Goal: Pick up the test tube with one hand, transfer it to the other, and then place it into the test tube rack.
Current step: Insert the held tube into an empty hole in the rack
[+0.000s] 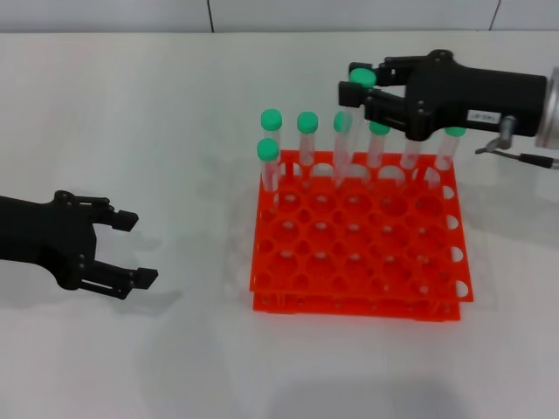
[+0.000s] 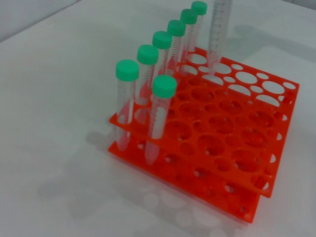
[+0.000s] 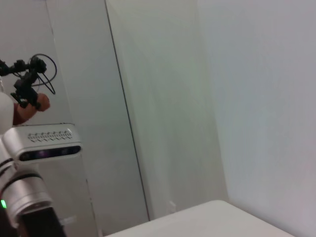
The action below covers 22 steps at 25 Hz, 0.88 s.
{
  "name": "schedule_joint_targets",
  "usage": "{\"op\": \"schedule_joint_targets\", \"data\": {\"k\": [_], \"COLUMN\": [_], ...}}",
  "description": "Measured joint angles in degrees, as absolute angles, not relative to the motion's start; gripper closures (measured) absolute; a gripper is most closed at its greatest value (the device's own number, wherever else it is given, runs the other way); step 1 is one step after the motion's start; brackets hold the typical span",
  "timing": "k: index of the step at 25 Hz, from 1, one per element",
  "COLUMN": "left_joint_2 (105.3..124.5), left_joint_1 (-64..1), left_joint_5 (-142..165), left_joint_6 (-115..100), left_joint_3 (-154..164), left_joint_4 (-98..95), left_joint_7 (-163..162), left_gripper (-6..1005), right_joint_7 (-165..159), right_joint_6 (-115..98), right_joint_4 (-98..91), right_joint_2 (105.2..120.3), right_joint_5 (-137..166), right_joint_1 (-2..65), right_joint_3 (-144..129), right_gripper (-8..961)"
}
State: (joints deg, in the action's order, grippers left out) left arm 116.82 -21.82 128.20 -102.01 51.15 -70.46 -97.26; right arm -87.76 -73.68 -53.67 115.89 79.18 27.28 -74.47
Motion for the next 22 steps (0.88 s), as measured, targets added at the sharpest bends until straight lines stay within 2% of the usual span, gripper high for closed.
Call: {"op": "schedule_joint_targets", "data": {"k": [5, 22], "left_joint_2": [117.40, 117.63], "left_joint_1": [-22.21, -22.42], "left_joint_5": [128.21, 128.21], "left_joint_6": [-102.07, -102.04], "left_joint_3": [51.16, 51.15], "left_joint_4": [-70.20, -69.73], "left_joint_7": [-96.58, -96.94], "left_gripper": [111, 111], "right_joint_7": [-86.12, -80.36], "right_joint_6": [-68.73, -62.28], "right_joint_4": [-53.24, -50.35], "right_joint_2": [115.92, 116.10], "right_joint_5": [77.16, 69.58], "right_joint_1": [27.87, 28.98], "right_joint_3": [-78.87, -85.95], "right_gripper": [687, 687]}}
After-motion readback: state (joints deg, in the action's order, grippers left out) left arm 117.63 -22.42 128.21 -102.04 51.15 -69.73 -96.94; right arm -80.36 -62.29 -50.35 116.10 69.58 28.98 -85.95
